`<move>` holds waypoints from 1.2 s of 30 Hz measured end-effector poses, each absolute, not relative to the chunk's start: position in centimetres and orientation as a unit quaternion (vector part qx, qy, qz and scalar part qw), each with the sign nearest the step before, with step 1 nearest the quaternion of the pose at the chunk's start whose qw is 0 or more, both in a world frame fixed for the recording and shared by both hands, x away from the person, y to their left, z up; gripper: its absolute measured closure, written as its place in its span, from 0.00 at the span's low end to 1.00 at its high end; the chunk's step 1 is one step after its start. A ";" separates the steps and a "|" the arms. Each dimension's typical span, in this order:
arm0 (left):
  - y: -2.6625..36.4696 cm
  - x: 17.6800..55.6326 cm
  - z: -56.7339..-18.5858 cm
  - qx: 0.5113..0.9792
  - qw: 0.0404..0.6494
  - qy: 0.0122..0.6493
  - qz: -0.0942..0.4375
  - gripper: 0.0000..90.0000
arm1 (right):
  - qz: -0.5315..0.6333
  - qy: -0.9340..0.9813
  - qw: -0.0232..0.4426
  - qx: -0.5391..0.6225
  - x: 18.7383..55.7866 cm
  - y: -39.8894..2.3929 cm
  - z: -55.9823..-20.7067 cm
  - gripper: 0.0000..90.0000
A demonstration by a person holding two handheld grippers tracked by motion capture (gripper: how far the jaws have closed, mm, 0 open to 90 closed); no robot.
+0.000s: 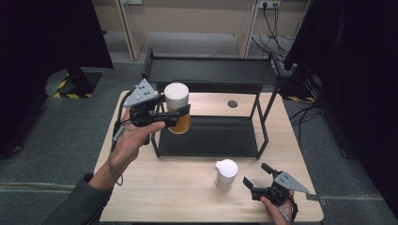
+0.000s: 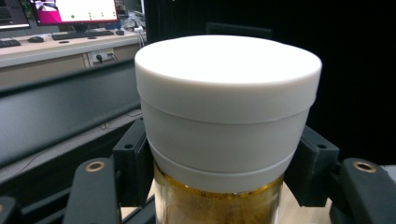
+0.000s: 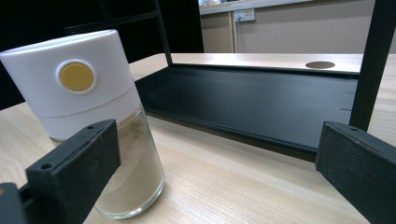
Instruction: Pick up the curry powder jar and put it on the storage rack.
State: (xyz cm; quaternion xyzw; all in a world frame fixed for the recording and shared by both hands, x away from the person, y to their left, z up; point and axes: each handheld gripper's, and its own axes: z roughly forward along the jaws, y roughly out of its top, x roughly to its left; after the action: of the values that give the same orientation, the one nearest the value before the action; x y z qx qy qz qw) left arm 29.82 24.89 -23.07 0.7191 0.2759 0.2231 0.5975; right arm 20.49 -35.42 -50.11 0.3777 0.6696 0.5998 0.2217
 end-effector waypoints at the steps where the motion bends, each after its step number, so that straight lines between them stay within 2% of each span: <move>1: 24.9 29.9 -22.8 0.719 0.597 0.277 0.225 0.39 | 0.600 0.670 0.222 0.378 20.5 -35.4 -50.1 0.00; 23: 23.2 32.2 -17.5 0.706 0.599 0.292 0.239 0.39 | 0.600 0.670 0.220 0.378 20.5 -35.4 -50.1 0.00; 36: 21.3 34.5 -15.7 0.690 0.591 0.317 0.271 0.39 | 0.602 0.668 0.219 0.378 20.5 -35.5 -50.2 0.00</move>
State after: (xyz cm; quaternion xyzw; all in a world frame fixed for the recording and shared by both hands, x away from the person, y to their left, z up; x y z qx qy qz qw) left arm 34.49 21.30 -15.68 0.6904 0.3174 0.2709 0.5909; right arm 20.52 -35.51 -50.15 0.3778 0.6683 0.6021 0.2193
